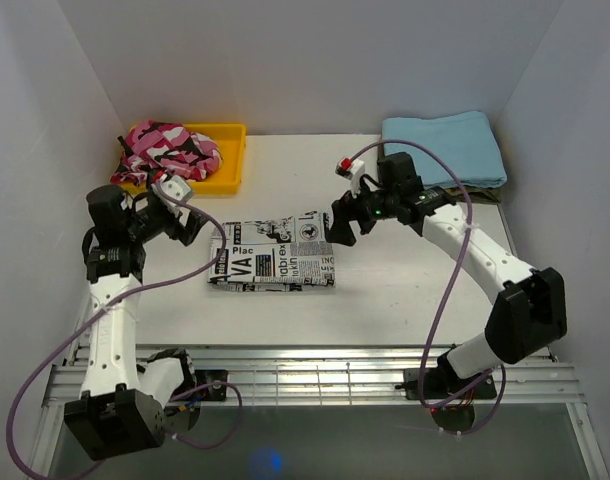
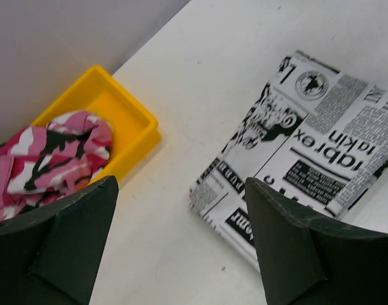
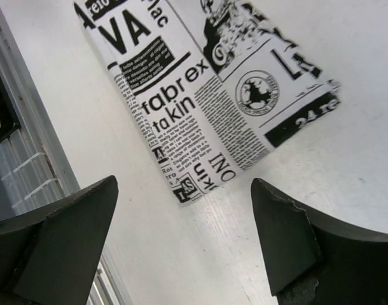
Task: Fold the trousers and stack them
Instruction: Fold the trousers, then neatly place the folded trousers to the corner
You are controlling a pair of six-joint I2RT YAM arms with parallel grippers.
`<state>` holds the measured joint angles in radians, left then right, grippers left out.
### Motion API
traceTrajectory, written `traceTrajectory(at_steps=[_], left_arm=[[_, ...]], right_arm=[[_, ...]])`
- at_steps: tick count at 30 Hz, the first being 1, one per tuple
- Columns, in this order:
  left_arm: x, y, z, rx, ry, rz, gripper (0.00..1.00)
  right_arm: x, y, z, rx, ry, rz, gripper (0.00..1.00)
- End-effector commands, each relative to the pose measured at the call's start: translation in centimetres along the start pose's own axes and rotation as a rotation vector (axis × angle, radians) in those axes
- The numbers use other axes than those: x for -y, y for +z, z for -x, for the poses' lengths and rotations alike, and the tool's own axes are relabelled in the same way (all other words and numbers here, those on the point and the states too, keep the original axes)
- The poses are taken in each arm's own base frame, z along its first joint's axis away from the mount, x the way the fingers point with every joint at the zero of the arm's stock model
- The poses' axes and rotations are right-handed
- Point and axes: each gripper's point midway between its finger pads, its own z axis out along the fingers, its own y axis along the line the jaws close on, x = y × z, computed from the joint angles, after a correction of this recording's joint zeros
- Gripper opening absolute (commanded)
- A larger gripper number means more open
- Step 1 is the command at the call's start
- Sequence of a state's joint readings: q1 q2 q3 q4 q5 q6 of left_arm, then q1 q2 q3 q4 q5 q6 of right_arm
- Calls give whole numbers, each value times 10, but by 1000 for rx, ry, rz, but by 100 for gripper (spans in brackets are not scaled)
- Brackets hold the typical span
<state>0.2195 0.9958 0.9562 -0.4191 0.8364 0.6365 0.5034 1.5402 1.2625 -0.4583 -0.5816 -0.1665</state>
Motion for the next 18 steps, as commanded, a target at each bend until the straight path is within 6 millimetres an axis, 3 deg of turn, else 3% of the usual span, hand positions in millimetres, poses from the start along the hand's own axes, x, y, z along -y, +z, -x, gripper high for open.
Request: traceTrajectory(at_steps=[1,2,3,4,5,7,8,9,11,12,13,14,16,18], left_arm=[[17,27,25,57,11,-86,90],[23,48,9,-21,14,-136,84],[47,55,-12,-145,-2,-211,81],[74,68,-12,-178,43,-308,85],[82,75,-19,-212,52,-333,94],[115,90,-26,-232,88,-413,94],[128,98,-36,-243,124,-416,93],[142,105,-40,-252,171,-420,91],[179,114,-55,-268,288,-446,83],[190,116,-59,-259,325,-458,81],[206,119,-61,-250,349,-473,78],[210,124,-63,-238,360,-467,75],[233,126,-78,-248,394,-510,68],[242,133,-82,-225,433,-489,65]], right_arm=[[39,-26,-2,14,-36,-167,90],[35,-30,-10,23,-14,-130,90],[29,-32,-13,37,23,-68,90],[27,-33,-19,29,97,-47,90],[33,-34,-31,14,173,-42,90],[34,-39,-44,13,335,1,90],[34,-40,-49,21,387,12,90],[29,-36,-69,6,474,35,90],[33,-38,-74,51,567,14,90],[30,-33,-94,30,625,10,90],[29,-32,-98,41,647,5,90],[30,-31,-93,83,665,3,90],[25,-25,-108,86,720,10,90],[25,-21,-109,112,777,23,90]])
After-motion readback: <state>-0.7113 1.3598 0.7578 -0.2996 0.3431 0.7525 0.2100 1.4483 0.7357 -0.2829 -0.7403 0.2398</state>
